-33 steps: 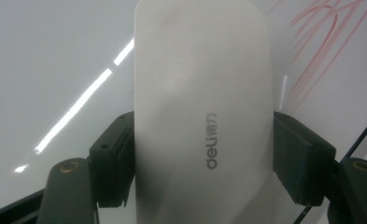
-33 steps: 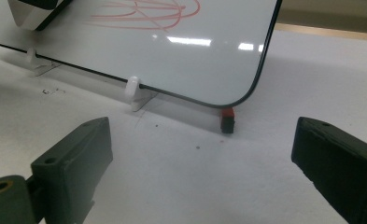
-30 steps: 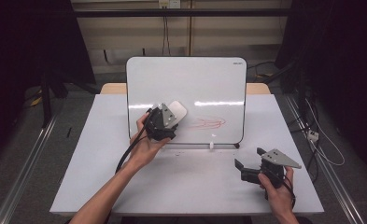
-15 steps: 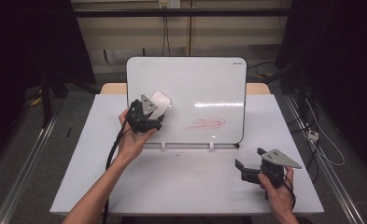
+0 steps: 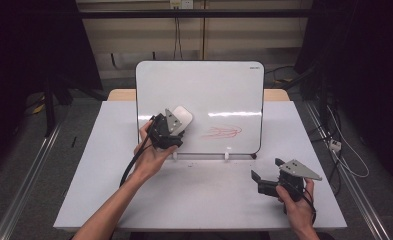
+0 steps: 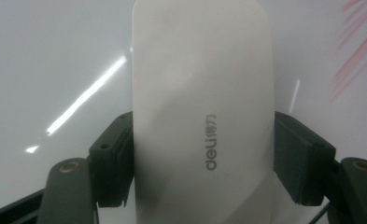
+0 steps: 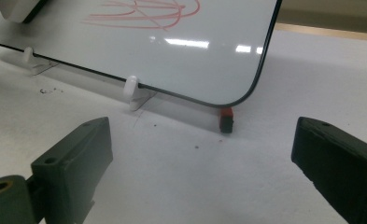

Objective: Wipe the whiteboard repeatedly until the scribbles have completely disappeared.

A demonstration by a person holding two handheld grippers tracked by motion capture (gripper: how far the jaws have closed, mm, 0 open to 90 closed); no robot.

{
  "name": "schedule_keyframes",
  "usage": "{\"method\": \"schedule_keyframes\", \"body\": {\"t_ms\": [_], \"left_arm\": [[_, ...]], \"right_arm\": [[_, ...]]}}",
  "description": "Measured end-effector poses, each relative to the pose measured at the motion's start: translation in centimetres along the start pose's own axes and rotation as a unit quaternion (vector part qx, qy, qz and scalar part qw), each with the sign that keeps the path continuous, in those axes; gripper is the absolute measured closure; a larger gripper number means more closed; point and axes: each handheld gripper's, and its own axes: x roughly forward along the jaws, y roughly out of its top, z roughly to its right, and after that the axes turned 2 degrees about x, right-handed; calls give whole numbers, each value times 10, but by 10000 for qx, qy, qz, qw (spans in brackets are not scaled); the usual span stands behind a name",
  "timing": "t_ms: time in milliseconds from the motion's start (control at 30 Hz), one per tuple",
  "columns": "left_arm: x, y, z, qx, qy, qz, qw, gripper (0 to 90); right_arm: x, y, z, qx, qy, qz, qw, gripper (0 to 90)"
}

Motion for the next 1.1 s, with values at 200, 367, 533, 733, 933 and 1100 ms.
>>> {"method": "schedule_keyframes", "body": {"t_ms": [200, 367, 533, 733, 933, 1100], "left_arm": [[8, 7, 30, 707, 61, -215, 9972, 305], [10, 8, 35, 795, 8, -202, 9966, 306], [9, 10, 28, 655, -13, -129, 9978, 307], [6, 17, 3, 273, 61, -24, 9996, 307], [3, 18, -23, -206, 151, 198, 9995, 306], [3, 13, -20, -184, 267, 375, 9988, 306]], "right_arm": [[0, 0, 0, -26, 17, 8, 10000, 55], [0, 0, 0, -27, 24, 14, 10000, 55], [0, 0, 0, -23, 32, 16, 10000, 55], [-1, 0, 1, -2, 46, 13, 10000, 55], [-1, 0, 1, -3, 39, 14, 10000, 55], [-1, 0, 1, -9, 28, 10, 10000, 55]]}}
